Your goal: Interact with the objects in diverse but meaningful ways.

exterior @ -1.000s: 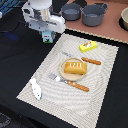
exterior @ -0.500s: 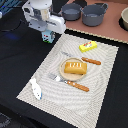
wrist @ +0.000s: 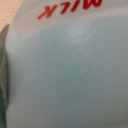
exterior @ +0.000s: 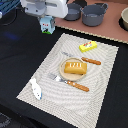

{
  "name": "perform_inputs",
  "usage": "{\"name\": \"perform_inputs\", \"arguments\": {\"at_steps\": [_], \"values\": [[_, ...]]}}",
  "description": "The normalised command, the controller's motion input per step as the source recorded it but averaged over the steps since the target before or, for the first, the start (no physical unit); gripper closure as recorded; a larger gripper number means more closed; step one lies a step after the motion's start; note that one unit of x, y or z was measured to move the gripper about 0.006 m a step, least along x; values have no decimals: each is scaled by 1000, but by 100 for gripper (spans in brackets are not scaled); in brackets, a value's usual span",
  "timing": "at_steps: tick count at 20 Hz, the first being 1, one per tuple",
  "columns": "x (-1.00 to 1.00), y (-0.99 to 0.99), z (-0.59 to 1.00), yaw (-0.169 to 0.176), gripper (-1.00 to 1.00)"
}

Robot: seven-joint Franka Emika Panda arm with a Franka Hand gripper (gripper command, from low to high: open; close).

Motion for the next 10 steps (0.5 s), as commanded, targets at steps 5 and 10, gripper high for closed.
{"name": "perform_inputs", "arguments": {"at_steps": [5,10], "values": [[688,-789,488,-9,100],[737,-771,481,-9,100]]}}
